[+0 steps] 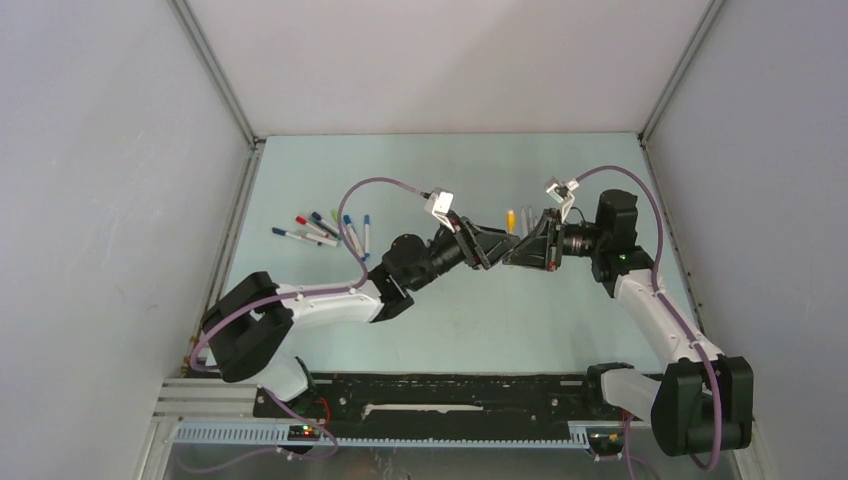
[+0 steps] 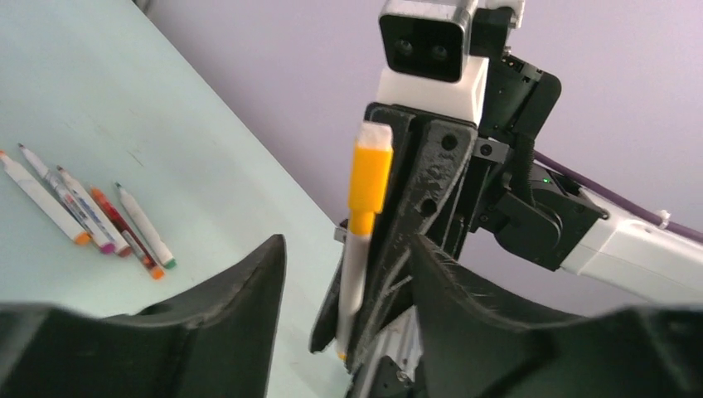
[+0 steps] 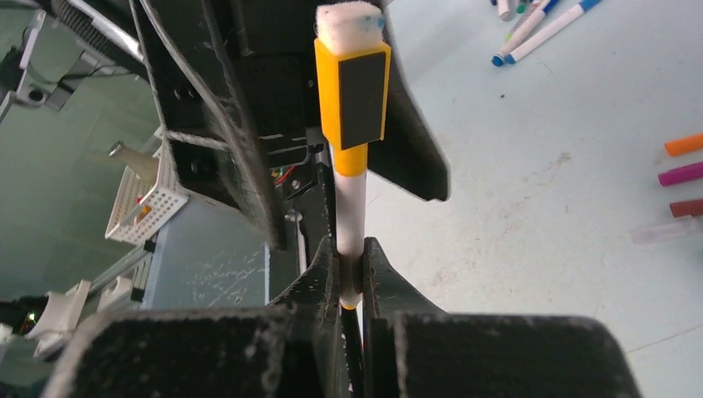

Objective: Open the pen caps
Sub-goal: Pick up the pen from the center of the board, then open the pen cap from the pen.

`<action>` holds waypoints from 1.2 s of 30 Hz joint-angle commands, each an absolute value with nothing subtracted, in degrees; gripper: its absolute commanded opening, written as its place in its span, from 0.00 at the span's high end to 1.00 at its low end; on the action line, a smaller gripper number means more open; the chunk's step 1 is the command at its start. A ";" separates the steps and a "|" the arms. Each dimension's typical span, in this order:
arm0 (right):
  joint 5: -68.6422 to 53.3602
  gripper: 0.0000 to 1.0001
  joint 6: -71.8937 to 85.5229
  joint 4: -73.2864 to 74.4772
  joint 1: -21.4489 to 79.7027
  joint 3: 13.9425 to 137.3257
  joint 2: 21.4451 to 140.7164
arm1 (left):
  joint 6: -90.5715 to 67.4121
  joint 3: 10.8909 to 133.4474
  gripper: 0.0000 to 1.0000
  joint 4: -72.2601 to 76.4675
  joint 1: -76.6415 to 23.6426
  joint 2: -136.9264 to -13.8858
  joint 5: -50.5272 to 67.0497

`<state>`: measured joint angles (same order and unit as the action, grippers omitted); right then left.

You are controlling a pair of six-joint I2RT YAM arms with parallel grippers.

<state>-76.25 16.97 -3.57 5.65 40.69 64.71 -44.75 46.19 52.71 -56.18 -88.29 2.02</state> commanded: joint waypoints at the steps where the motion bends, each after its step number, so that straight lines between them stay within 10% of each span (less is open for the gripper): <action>1: -85.56 1.00 10.20 -4.51 5.25 40.96 64.15 | -44.73 47.26 0.32 53.67 -54.95 -83.83 2.32; 6: -89.01 1.00 6.37 -2.26 4.84 40.96 63.86 | -44.64 45.42 0.13 53.79 -51.87 -81.53 7.20; 15: -88.70 1.00 5.48 -1.21 5.10 40.96 64.86 | -44.74 50.55 0.14 48.77 -50.63 -83.49 14.53; 36: -86.84 1.00 6.29 -1.09 5.39 40.96 66.24 | -50.80 57.68 0.68 51.56 -50.62 -90.89 21.57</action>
<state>-86.61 6.02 -0.16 5.17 40.62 66.06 -49.39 54.26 49.01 -50.68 -90.30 18.92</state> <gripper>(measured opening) 0.057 0.330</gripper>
